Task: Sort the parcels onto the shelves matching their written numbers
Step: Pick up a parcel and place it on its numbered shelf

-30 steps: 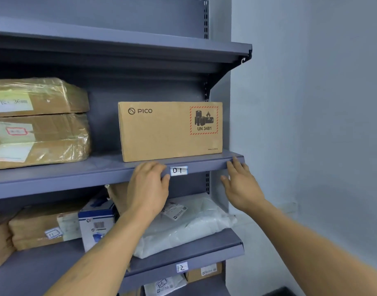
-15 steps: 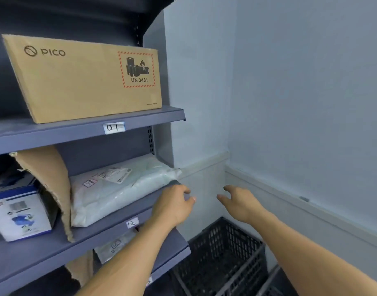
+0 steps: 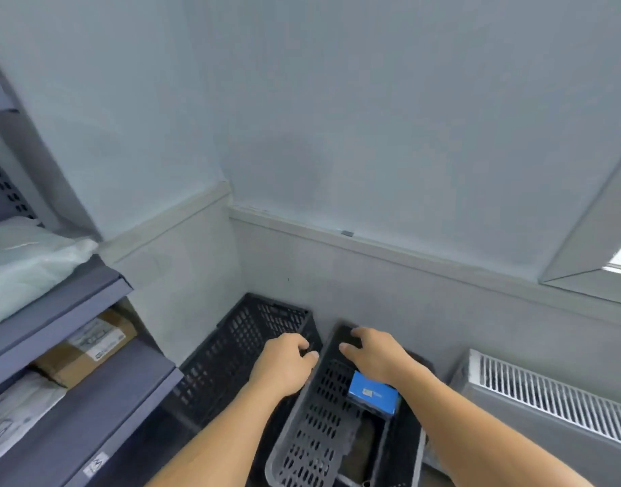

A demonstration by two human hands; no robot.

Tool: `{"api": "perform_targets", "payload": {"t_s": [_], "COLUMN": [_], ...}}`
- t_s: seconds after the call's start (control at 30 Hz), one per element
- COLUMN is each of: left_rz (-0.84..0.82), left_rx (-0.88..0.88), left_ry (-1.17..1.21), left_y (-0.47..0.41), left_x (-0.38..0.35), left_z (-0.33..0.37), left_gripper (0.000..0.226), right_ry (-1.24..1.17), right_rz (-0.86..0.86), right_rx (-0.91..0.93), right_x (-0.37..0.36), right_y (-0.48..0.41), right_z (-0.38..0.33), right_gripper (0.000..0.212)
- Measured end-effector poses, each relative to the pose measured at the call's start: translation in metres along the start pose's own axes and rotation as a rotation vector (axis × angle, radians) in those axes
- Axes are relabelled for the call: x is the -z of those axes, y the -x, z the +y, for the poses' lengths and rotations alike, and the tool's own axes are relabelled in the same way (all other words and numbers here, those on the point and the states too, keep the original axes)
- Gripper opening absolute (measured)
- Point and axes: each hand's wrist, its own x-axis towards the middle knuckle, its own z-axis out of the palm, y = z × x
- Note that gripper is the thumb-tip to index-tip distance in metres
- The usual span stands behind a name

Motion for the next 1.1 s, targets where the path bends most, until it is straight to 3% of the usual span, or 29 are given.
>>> {"api": "perform_targets", "payload": {"t_s": [0.43, 0.73, 0.93, 1.1], "left_rz": [-0.284, -0.459, -0.539, -0.573], "left_rx": [0.132, 0.12, 0.149, 0.18], "left_ry": [-0.094, -0.164, -0.158, -0.154], "left_y": [-0.074, -0.139, -0.184, -0.23], "left_x": [-0.113, -0.173, -0.231, -0.292], "left_z": [0.003, -0.025, -0.054, -0.087], "left_gripper": [0.041, 0.039, 0.043, 0.045], "right_ry": [-0.077, -0.152, -0.255, -0.368], "right_rz": [-0.158, -0.182, -0.209, -0.12], "right_rx": [-0.25, -0.425, -0.573, -0.666], "right_x": [-0.047, -0.113, -0.169, -0.215], "right_y": [-0.059, -0.095, -0.129, -0.176], "right_z": [0.12, 0.162, 0.202, 0.246], "right_gripper": [0.061, 0.02, 0.053, 0.048]}}
